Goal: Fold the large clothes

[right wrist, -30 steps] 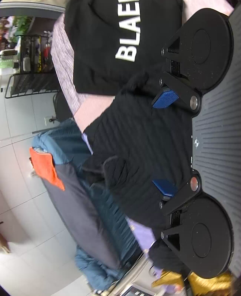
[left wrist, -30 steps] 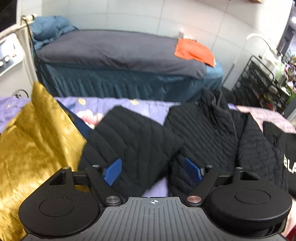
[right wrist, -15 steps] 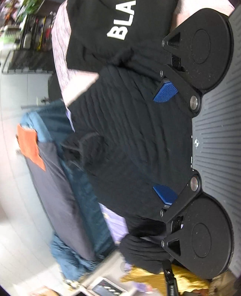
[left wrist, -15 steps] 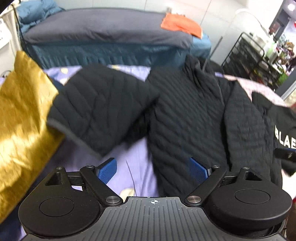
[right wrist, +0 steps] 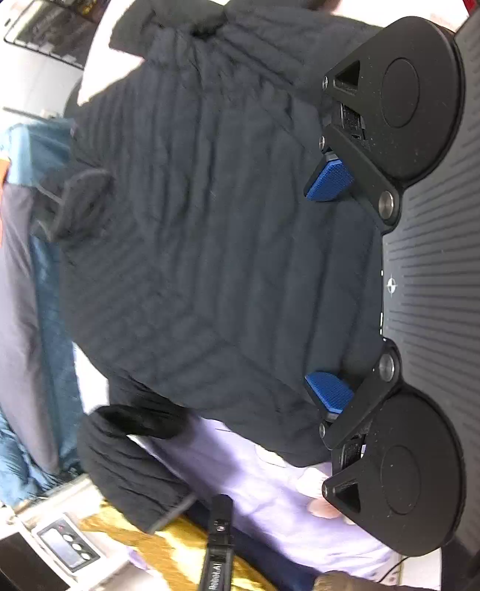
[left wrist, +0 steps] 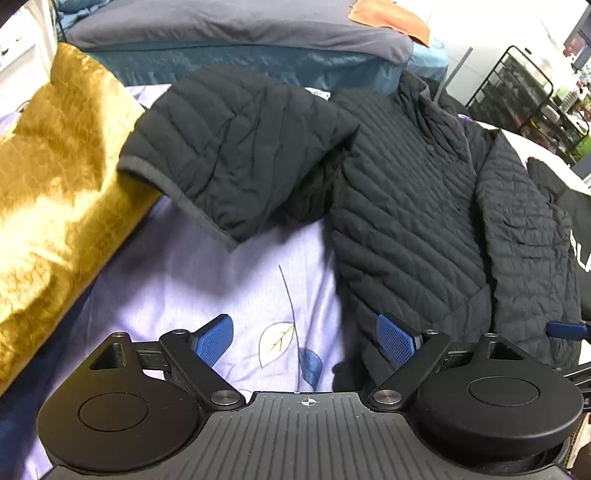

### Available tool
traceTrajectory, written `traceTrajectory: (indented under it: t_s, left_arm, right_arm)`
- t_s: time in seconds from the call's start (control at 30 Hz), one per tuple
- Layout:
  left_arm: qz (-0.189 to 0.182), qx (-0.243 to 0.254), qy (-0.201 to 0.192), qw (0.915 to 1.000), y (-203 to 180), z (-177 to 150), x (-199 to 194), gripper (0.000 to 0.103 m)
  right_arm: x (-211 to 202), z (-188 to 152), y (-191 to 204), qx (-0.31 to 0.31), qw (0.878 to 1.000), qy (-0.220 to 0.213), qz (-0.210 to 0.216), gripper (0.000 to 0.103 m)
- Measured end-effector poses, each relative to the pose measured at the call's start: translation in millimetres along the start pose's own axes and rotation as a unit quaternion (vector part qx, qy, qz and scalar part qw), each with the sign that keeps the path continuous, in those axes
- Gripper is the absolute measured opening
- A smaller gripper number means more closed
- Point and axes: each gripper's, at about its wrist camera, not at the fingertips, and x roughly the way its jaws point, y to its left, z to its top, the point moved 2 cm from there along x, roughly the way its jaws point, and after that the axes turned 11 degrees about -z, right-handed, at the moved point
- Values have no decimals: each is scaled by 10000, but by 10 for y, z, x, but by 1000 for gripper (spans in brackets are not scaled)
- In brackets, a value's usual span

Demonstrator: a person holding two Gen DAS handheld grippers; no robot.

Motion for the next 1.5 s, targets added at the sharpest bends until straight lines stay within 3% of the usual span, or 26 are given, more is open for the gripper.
traceTrajectory:
  t_s: [0.23,0.43,0.47,0.5,0.53,0.6,0.67,0.8,0.9,1.0,1.1,1.2,1.3,1.43,1.47,1.5]
  left_arm:
    - [-9,30,84,10000,-1,-60,-7,103]
    - [8,-48,44,10000,12,-64,-29,103]
    - [12,-67,47,10000,14,-67,-28,103]
    - [17,-80,54,10000,12,-69,-21,103]
    - [23,-86,65,9999,5,-72,-17,103]
    - [82,-35,72,9999,-28,-74,-1,103]
    - [141,96,61,9998,-91,-79,11,103]
    - [69,224,177,9996,-210,-73,89,103]
    - [6,334,220,9992,-334,-59,149,103]
    - [-51,456,211,9987,-451,-30,181,103]
    - [-71,523,175,9985,-538,-10,196,103]
    - [-22,502,123,9987,-566,-9,185,103]
    - [57,366,103,9993,-531,-43,170,103]
    - [237,97,65,9997,-433,-90,120,103]
    - [270,10,41,9996,-405,-104,105,103]
    - [294,-78,19,9995,-376,-117,93,103]
  right_arm:
    - [90,-34,287,-647,9978,-26,-164,102]
    - [305,-154,500,-1405,9880,-83,-634,102]
    - [301,-165,516,-1509,9861,-166,-681,93]
    - [283,-173,522,-1618,9835,-260,-762,76]
    - [270,-186,524,-1724,9810,-319,-828,68]
    - [215,-192,497,-1800,9790,-420,-856,40]
    - [133,-146,416,-1658,9816,-517,-792,23]
    - [-279,46,38,-635,9937,-833,-400,16]
    - [-622,263,-426,373,9919,-1187,-255,15]
    - [-931,479,-1000,1179,9783,-1637,-470,14]
    - [-1193,635,-1607,1561,9612,-2041,-1002,14]
    - [-1384,829,-2202,1602,9415,-2338,-1823,14]
    - [-1542,966,-2815,1524,9078,-2522,-2984,14]
    - [-1471,1113,-3809,2234,8627,-2177,-3980,19]
    - [-1393,1122,-4005,2381,8550,-2026,-4138,23]
    - [-1296,1122,-4158,2478,8480,-1805,-4323,37]
